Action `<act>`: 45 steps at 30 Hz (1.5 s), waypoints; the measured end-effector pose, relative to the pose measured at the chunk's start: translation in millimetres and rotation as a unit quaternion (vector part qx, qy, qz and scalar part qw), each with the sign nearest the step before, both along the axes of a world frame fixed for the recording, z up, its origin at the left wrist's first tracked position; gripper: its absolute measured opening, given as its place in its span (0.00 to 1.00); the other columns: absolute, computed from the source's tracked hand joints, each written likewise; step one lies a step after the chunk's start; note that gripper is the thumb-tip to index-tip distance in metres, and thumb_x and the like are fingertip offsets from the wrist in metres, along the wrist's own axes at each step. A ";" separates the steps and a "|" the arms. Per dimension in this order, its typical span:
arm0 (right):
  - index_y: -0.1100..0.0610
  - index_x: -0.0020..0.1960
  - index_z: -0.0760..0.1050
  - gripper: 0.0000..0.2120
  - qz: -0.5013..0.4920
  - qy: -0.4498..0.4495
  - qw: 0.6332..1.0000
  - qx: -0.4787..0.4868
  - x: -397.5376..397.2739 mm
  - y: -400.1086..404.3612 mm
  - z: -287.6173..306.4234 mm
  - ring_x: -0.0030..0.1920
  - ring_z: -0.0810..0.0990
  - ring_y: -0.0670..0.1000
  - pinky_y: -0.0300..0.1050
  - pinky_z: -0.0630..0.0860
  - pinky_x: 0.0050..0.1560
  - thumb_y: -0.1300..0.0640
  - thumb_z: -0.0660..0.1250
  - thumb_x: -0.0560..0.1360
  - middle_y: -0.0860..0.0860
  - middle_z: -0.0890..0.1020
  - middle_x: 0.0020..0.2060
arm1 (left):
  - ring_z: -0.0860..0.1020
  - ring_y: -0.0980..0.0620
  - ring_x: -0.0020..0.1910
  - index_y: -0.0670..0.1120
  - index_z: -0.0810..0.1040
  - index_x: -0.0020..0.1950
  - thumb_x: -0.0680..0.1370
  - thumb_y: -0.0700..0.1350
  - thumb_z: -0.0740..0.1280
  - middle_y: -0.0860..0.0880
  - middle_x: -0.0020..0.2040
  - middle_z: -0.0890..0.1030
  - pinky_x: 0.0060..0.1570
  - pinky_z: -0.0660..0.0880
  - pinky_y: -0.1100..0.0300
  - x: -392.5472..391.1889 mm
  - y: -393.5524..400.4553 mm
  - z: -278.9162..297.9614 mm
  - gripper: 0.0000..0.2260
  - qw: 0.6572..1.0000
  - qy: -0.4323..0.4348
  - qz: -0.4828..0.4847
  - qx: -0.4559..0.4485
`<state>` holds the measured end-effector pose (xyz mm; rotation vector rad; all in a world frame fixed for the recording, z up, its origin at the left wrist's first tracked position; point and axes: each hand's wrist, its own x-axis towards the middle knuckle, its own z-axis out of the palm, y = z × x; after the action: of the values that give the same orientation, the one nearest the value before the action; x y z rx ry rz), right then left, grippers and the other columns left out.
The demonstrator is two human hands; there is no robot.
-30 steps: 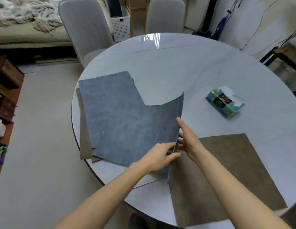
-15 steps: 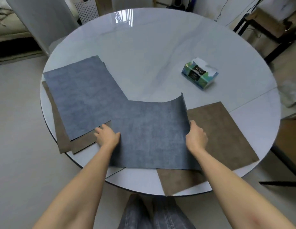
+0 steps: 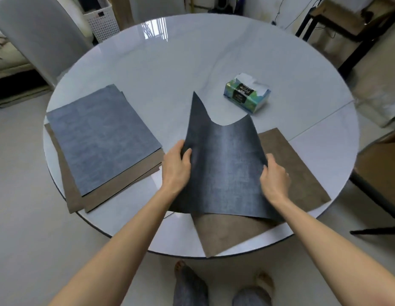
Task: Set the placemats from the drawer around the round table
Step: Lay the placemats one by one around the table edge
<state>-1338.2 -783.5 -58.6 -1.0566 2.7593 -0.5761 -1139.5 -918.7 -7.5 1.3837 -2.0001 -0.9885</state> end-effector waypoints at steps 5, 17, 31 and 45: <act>0.61 0.56 0.67 0.08 -0.026 -0.003 0.999 -0.044 -76.3 54.8 24.8 0.37 0.72 0.60 0.49 0.65 0.36 0.64 0.53 0.79 0.60 0.78 0.41 | 0.77 0.54 0.46 0.46 0.77 0.56 0.80 0.41 0.62 0.53 0.49 0.81 0.44 0.70 0.60 -112.7 63.0 29.5 0.07 0.992 0.102 -0.071 -0.017; 0.54 0.57 0.69 0.11 0.000 0.070 0.994 -0.081 -326.9 202.0 82.4 0.44 0.79 0.63 0.53 0.73 0.41 0.63 0.54 0.78 0.57 0.81 0.47 | 0.78 0.49 0.49 0.44 0.77 0.55 0.81 0.41 0.60 0.48 0.51 0.81 0.51 0.74 0.54 -386.9 207.9 57.7 0.08 0.988 0.141 -0.059 0.013; 0.55 0.55 0.70 0.11 0.207 0.119 0.970 0.052 -508.8 41.6 78.4 0.45 0.78 0.64 0.48 0.67 0.37 0.65 0.56 0.76 0.59 0.81 0.46 | 0.76 0.50 0.39 0.41 0.76 0.47 0.77 0.40 0.62 0.46 0.41 0.80 0.40 0.74 0.57 -551.9 125.3 5.1 0.05 0.939 0.229 0.137 0.216; 0.61 0.53 0.68 0.11 0.383 0.055 0.912 0.135 -543.2 -147.4 39.3 0.41 0.75 0.61 0.47 0.65 0.37 0.68 0.55 0.72 0.60 0.79 0.46 | 0.78 0.47 0.54 0.47 0.73 0.59 0.80 0.42 0.56 0.48 0.55 0.80 0.58 0.76 0.48 -570.1 75.3 -19.6 0.11 0.808 0.286 0.444 0.262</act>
<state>-1881.4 -930.9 -19.3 -1.9515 2.1193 -0.0191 -1709.6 -843.4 -27.2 1.7380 -0.4956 -1.2880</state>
